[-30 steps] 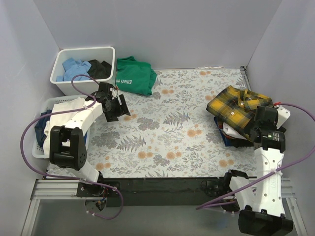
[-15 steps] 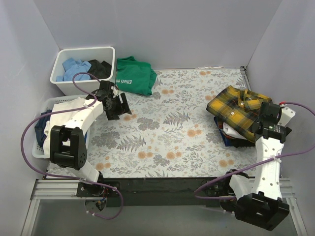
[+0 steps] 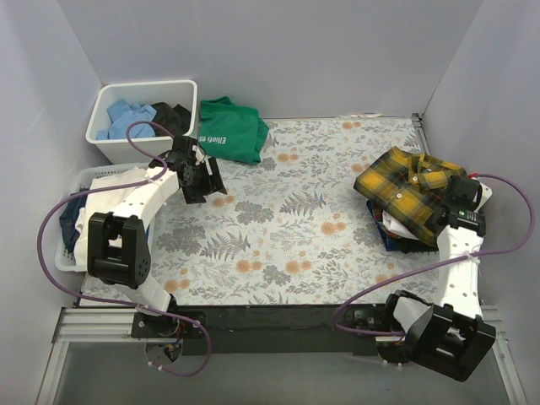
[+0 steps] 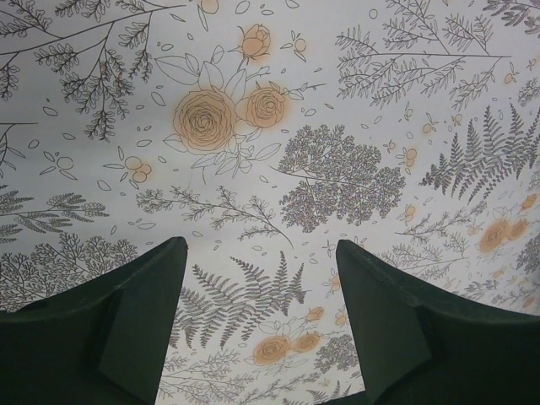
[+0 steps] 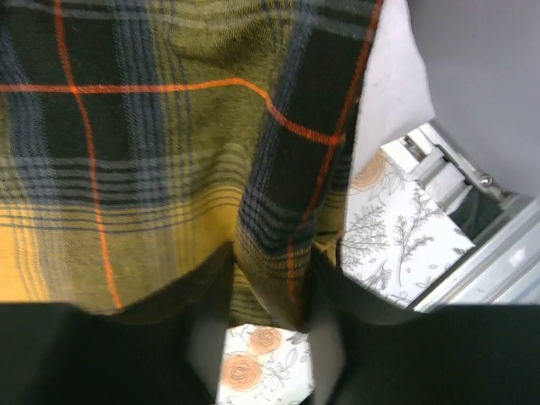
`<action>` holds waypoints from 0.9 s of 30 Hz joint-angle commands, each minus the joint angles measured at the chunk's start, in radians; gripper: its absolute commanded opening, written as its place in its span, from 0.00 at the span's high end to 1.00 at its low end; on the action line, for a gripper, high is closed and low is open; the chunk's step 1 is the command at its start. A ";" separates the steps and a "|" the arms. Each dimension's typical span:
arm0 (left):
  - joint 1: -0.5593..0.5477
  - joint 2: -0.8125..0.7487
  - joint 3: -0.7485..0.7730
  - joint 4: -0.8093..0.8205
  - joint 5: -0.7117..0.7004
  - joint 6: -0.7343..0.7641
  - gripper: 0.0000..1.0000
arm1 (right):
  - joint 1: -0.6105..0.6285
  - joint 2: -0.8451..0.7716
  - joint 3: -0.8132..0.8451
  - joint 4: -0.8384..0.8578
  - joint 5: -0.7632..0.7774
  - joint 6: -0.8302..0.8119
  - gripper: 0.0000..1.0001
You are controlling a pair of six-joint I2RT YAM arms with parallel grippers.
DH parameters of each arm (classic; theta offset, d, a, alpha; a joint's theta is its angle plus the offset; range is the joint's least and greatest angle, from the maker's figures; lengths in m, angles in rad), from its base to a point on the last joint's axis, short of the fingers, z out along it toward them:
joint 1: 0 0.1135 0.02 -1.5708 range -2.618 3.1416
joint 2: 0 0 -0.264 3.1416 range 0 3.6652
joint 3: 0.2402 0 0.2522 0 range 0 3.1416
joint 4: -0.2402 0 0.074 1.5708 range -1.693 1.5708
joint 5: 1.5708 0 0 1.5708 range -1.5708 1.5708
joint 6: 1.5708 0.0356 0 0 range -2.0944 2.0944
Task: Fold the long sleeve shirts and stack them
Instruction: Neatly place the folded shirt to the corner
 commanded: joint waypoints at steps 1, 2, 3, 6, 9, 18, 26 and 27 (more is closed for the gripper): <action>-0.004 -0.003 0.041 -0.016 -0.013 0.015 0.29 | -0.025 0.018 -0.009 0.089 -0.049 0.004 0.97; -0.006 -0.003 0.044 -0.016 -0.018 0.016 0.28 | -0.027 0.017 -0.001 0.085 -0.038 0.005 0.99; -0.006 -0.004 0.043 -0.018 -0.019 0.018 0.28 | -0.027 0.014 0.005 0.074 -0.011 0.008 0.99; -0.006 -0.003 0.041 -0.016 -0.021 0.018 0.27 | -0.027 -0.006 0.043 0.051 0.034 0.018 0.99; -0.006 0.002 0.041 -0.016 -0.021 0.019 0.27 | -0.027 -0.034 0.104 0.014 0.104 0.028 0.99; -0.006 0.003 0.049 -0.022 -0.021 0.021 0.27 | -0.027 0.018 0.223 -0.050 0.253 0.044 0.99; -0.004 -0.007 0.043 -0.025 -0.028 0.021 0.27 | -0.028 0.040 0.138 -0.047 0.370 0.053 0.99; -0.006 -0.007 0.043 -0.025 -0.028 0.022 0.27 | -0.031 0.040 0.128 -0.049 0.390 0.054 0.99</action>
